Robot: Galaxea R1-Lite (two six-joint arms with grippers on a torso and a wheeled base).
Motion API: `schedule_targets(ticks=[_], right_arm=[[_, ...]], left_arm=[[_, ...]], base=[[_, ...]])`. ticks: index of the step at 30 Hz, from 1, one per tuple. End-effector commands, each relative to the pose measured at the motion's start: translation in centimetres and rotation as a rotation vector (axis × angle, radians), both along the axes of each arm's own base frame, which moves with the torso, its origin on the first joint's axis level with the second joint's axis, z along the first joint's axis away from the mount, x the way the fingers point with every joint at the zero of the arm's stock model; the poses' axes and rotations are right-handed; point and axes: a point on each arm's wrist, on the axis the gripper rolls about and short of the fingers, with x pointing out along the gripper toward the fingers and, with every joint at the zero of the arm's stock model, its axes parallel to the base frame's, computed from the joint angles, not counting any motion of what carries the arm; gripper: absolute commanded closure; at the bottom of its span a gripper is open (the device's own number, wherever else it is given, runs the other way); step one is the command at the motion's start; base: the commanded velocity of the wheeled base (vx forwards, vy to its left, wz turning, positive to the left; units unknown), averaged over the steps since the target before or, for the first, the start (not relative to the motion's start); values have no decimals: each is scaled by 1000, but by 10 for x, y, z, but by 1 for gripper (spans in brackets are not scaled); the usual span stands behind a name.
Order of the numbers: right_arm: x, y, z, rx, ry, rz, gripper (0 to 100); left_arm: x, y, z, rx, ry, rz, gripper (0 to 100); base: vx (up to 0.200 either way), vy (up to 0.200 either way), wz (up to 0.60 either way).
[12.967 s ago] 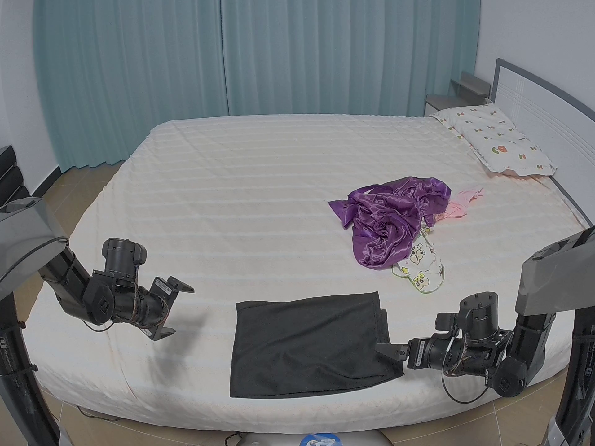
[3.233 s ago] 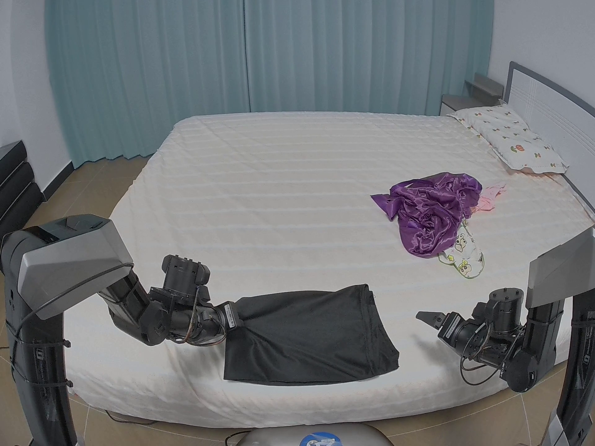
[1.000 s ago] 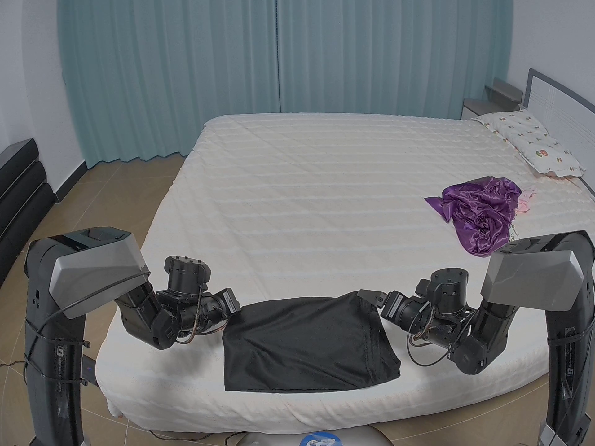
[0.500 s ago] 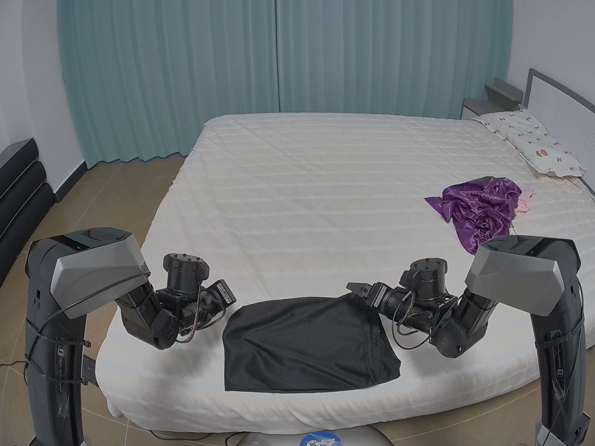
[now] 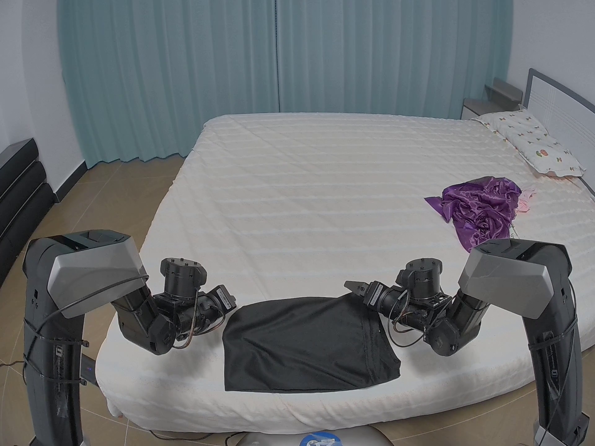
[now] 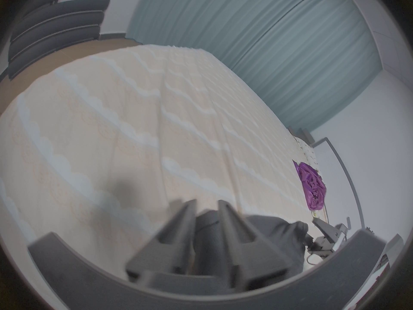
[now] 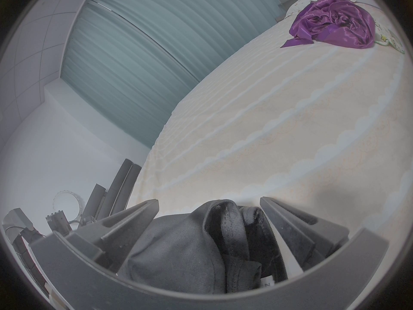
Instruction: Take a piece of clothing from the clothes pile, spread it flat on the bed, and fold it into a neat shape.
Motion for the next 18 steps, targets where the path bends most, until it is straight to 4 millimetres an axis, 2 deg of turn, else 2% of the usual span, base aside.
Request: schedule_targets(ticks=[1, 10, 15, 16, 18], right_arm=[[0, -1, 1, 3, -6, 0, 0], [0, 0, 2, 6, -9, -2, 0], [0, -1, 5, 10, -14, -3, 0], [0, -1, 6, 10, -16, -3, 0], [0, -1, 6, 11, -14, -3, 0]], left_arm=[[-6, 0, -1, -19, 25, -49, 0], [-23, -15, -8, 19, 74, -169, 0], [-26, -21, -4, 20, 65, -188, 0], [-25, -21, -2, 20, 59, -186, 100], [-24, -21, -2, 23, 50, -176, 100]], base=[[0, 0, 0], [0, 0, 0], [0, 0, 0], [0, 0, 0], [0, 0, 0]])
